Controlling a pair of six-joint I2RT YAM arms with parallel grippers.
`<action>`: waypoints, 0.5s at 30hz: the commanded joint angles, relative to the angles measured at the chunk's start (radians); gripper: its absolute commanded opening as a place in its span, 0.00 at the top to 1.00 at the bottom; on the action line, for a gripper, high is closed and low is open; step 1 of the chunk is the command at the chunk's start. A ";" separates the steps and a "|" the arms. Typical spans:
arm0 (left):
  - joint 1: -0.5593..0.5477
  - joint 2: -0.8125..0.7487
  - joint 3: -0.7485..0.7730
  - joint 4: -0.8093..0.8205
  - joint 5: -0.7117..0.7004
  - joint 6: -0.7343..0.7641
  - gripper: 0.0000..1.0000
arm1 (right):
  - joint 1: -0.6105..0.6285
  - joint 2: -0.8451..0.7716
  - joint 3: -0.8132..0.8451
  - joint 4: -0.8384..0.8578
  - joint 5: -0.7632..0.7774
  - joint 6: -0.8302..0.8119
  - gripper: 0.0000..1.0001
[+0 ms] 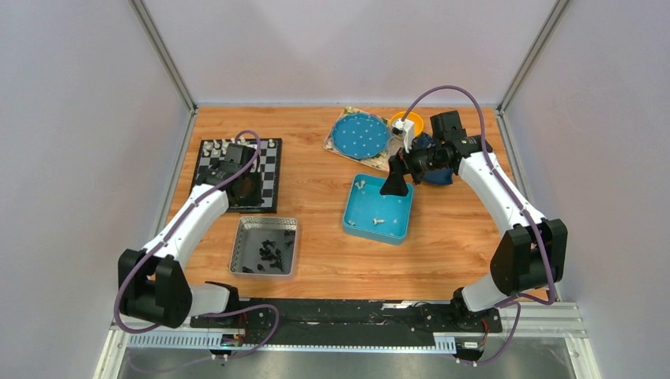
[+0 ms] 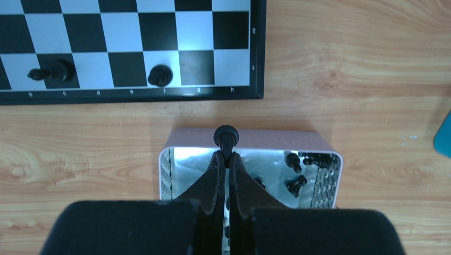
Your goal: Set up the chess pieces on the board
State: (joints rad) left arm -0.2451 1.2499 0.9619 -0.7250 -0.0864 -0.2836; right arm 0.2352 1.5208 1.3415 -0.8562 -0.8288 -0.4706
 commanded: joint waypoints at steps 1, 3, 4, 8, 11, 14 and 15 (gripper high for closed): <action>0.030 0.085 0.087 0.045 0.004 0.072 1.00 | 0.006 -0.004 0.025 0.014 -0.023 -0.026 0.03; 0.041 0.127 0.103 0.055 0.013 0.080 1.00 | 0.004 -0.001 0.025 0.014 -0.021 -0.028 0.03; 0.046 0.140 0.104 0.065 0.016 0.087 1.00 | 0.004 0.001 0.025 0.014 -0.020 -0.028 0.03; 0.058 0.201 0.113 0.076 0.025 0.101 1.00 | 0.004 0.007 0.027 0.013 -0.020 -0.030 0.03; 0.067 0.235 0.109 0.088 0.034 0.113 1.00 | 0.006 0.012 0.030 0.011 -0.020 -0.030 0.03; 0.073 0.261 0.107 0.104 0.030 0.129 1.00 | 0.006 0.015 0.031 0.008 -0.020 -0.030 0.03; 0.075 0.270 0.107 0.107 0.024 0.132 1.00 | 0.006 0.013 0.031 0.009 -0.020 -0.030 0.03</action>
State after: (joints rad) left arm -0.1825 1.5036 1.0374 -0.6571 -0.0639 -0.1959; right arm 0.2352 1.5299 1.3418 -0.8562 -0.8295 -0.4728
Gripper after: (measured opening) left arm 0.014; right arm 0.975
